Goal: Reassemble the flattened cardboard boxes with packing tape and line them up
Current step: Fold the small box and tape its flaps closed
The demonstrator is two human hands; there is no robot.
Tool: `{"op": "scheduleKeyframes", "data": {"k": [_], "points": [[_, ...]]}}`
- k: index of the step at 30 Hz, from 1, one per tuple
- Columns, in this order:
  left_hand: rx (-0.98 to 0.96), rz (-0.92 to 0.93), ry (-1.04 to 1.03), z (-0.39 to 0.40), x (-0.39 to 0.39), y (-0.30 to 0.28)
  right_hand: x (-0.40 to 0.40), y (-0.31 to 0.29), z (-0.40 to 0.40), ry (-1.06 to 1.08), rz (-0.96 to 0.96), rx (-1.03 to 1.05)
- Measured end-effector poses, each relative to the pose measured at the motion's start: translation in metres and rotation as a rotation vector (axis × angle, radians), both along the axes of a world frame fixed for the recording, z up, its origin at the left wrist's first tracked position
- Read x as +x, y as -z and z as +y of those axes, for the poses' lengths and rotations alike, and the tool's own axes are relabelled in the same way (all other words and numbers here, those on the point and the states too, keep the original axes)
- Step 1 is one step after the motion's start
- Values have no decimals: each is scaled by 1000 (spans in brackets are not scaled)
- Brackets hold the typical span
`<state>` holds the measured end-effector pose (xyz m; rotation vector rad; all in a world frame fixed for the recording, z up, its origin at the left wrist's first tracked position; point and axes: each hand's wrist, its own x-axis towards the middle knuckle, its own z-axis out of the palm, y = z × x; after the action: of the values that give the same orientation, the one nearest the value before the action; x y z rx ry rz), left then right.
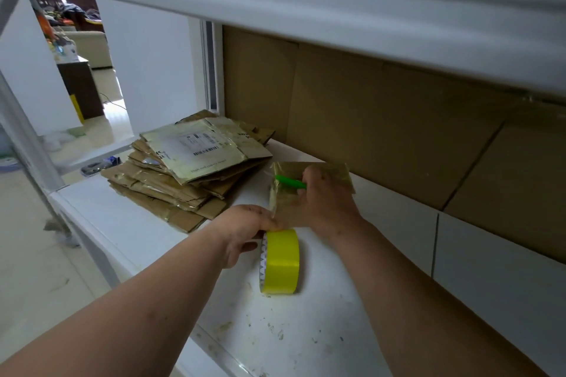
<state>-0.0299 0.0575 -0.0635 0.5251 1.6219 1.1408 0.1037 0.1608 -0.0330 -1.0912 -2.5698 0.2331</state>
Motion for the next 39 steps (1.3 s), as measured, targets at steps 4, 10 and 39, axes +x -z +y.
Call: {"op": "scheduleKeyframes", "data": {"k": [4, 10, 39], "points": [[17, -93, -51, -5, 1, 7, -7, -9, 4, 23, 17, -72], [120, -152, -116, 0, 7, 9, 8, -24, 6, 35, 368, -103], [162, -222, -168, -6, 12, 2, 9, -36, -25, -89, -245, 36]]}}
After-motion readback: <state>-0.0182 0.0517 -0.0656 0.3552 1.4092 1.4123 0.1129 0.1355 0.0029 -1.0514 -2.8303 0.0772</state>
